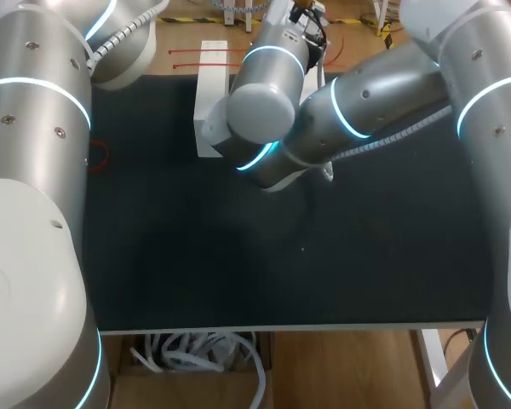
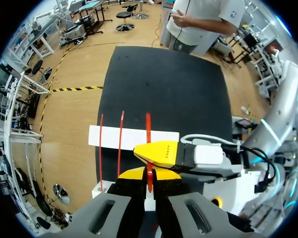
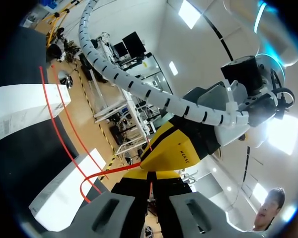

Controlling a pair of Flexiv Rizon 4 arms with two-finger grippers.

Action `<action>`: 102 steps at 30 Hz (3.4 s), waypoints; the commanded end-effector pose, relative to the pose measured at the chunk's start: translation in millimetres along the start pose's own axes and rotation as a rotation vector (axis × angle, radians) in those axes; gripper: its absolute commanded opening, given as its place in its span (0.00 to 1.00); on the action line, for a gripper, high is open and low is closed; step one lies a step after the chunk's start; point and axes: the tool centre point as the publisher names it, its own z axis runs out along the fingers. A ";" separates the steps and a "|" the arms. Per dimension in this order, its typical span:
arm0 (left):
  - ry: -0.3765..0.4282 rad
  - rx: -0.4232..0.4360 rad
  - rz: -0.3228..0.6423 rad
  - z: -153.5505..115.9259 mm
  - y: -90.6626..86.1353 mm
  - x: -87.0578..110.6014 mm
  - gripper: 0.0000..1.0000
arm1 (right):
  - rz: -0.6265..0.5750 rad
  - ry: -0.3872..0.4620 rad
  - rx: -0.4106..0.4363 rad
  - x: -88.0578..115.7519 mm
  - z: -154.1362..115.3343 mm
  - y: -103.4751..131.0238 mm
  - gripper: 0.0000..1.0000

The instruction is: Grab the tape and strap the tape.

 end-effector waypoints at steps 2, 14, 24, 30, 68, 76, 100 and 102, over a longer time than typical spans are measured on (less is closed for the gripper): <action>0.016 -0.011 0.000 -3.1 -4.8 -5.5 0.00 | -0.001 0.018 -0.002 -4.5 -1.5 1.2 0.00; 0.016 -0.011 0.000 -3.1 -4.8 -5.5 0.00 | -0.014 0.043 -0.011 -3.1 -3.1 -0.2 0.04; 0.016 -0.011 0.000 -3.1 -4.8 -5.5 0.00 | -0.027 0.055 -0.022 -4.9 -8.1 -7.2 0.45; 0.016 -0.011 0.000 -3.1 -4.8 -5.5 0.00 | -0.026 0.092 -0.051 -7.7 -15.0 -12.0 0.43; 0.016 -0.011 0.000 -3.1 -4.8 -5.5 0.00 | -0.022 0.521 -0.114 -38.6 10.6 -139.2 0.45; 0.016 -0.011 0.000 -3.1 -4.8 -5.5 0.00 | -0.008 0.585 -0.168 -39.5 30.5 -134.1 0.45; 0.006 -0.028 -0.026 -8.8 5.4 -5.5 0.00 | -0.041 0.639 -0.228 -34.0 24.4 -128.0 1.00; -0.005 -0.035 -0.068 -13.1 18.7 -5.9 0.00 | -0.041 0.639 -0.228 -34.0 24.4 -128.0 1.00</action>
